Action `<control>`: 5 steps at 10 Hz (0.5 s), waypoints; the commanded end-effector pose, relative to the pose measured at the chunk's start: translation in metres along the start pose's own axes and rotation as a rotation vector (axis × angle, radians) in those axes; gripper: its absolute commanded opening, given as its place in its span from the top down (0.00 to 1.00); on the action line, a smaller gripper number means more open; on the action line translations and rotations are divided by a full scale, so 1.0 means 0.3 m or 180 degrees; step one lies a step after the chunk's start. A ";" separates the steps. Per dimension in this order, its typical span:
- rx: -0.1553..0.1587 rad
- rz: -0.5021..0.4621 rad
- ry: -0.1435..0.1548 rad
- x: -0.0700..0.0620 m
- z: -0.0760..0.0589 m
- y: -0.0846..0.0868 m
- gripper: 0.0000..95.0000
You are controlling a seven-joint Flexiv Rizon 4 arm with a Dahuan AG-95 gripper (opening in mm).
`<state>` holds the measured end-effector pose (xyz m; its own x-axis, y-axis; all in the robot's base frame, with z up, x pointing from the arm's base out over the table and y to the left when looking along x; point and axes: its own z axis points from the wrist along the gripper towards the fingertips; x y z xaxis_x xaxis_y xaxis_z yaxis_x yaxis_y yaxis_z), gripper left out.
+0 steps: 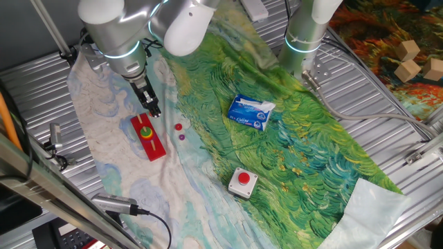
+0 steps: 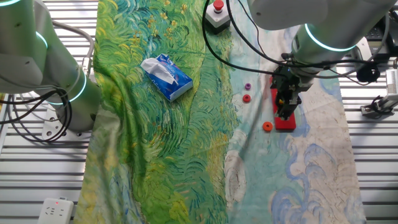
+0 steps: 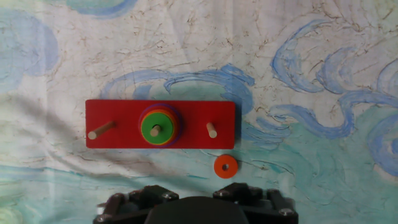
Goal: Take out one Hanoi block and throw it aside
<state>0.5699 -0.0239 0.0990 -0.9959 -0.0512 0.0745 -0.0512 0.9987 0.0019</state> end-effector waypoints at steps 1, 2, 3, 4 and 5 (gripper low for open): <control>0.0000 -0.0142 -0.0041 0.000 -0.003 0.006 0.40; 0.0002 -0.0128 -0.0031 0.002 -0.010 0.008 0.60; -0.0002 -0.0116 -0.0030 0.003 -0.013 0.009 0.60; -0.0001 -0.0089 -0.0025 0.003 -0.015 0.011 0.60; 0.0001 -0.0082 -0.0024 0.005 -0.020 0.012 0.80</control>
<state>0.5663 -0.0203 0.1058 -0.9950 -0.0753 0.0663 -0.0754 0.9972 0.0008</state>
